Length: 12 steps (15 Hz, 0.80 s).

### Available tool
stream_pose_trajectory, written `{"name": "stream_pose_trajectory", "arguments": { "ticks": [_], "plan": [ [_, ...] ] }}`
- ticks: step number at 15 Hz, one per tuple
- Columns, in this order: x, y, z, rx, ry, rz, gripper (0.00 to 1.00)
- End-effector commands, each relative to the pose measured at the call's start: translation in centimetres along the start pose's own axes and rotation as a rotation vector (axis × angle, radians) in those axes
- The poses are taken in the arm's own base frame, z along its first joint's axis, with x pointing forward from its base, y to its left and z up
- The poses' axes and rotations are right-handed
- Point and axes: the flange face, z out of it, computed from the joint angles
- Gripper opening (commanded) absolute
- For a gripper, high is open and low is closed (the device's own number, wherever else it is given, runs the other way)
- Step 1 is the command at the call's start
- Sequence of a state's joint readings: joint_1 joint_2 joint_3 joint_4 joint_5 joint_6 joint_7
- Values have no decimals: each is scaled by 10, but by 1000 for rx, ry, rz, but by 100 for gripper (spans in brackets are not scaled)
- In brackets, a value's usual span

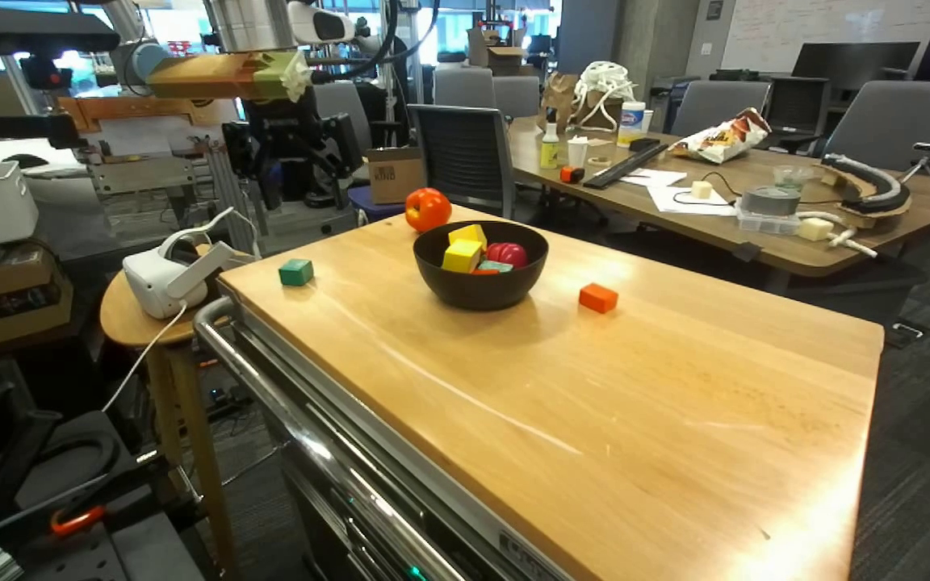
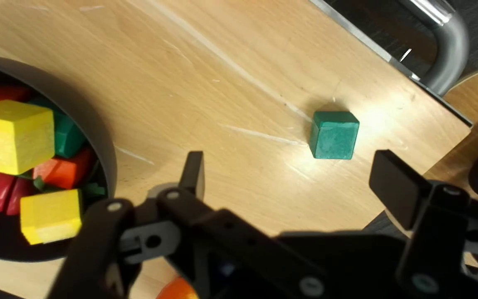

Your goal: Put the objects that are near the edge away from you in the bowl except the apple which you must move to the left, then put the rest of the blocks one at a time in the bowl, then move the apple to the right

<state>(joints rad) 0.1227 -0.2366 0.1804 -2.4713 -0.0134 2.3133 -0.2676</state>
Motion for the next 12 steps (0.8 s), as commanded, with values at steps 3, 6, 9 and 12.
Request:
{"name": "stream_pose_trajectory", "arguments": {
  "ticks": [3, 6, 9, 12],
  "plan": [
    [8, -50, 27, 100, -2, -142, 100],
    [11, -66, 45, 102, -24, -158, 100],
    [13, -70, 60, 77, -30, -163, 100],
    [16, -74, 73, 39, -7, -168, 100]
  ]
}}
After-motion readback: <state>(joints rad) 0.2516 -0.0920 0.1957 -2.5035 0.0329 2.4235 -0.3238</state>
